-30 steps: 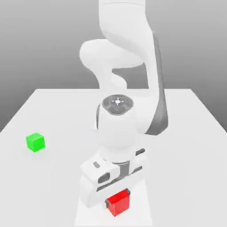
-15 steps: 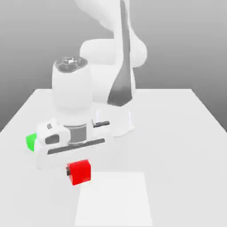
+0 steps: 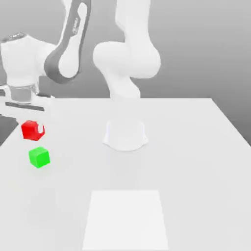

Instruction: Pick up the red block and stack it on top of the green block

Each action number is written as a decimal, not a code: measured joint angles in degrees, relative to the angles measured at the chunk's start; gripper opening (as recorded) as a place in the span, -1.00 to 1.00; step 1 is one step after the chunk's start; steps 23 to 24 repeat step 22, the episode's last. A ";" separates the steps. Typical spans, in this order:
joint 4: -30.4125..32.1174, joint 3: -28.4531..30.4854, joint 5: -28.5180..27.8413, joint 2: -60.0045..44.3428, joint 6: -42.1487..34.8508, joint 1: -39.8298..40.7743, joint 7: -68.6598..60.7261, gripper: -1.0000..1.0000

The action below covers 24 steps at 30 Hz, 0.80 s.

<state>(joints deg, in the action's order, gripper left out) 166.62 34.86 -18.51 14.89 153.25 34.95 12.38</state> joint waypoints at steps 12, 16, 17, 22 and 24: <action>0.08 3.37 9.57 -9.15 9.06 -5.31 -6.49 -1.00; 0.11 3.74 15.82 -12.79 12.00 -7.63 -10.83 -1.00; 0.10 3.54 17.80 -13.73 12.71 -8.03 -12.23 -1.00; -0.01 1.22 25.97 -17.24 15.11 -7.90 -18.05 1.00; -0.01 1.22 25.97 -17.24 15.11 -7.90 -18.05 1.00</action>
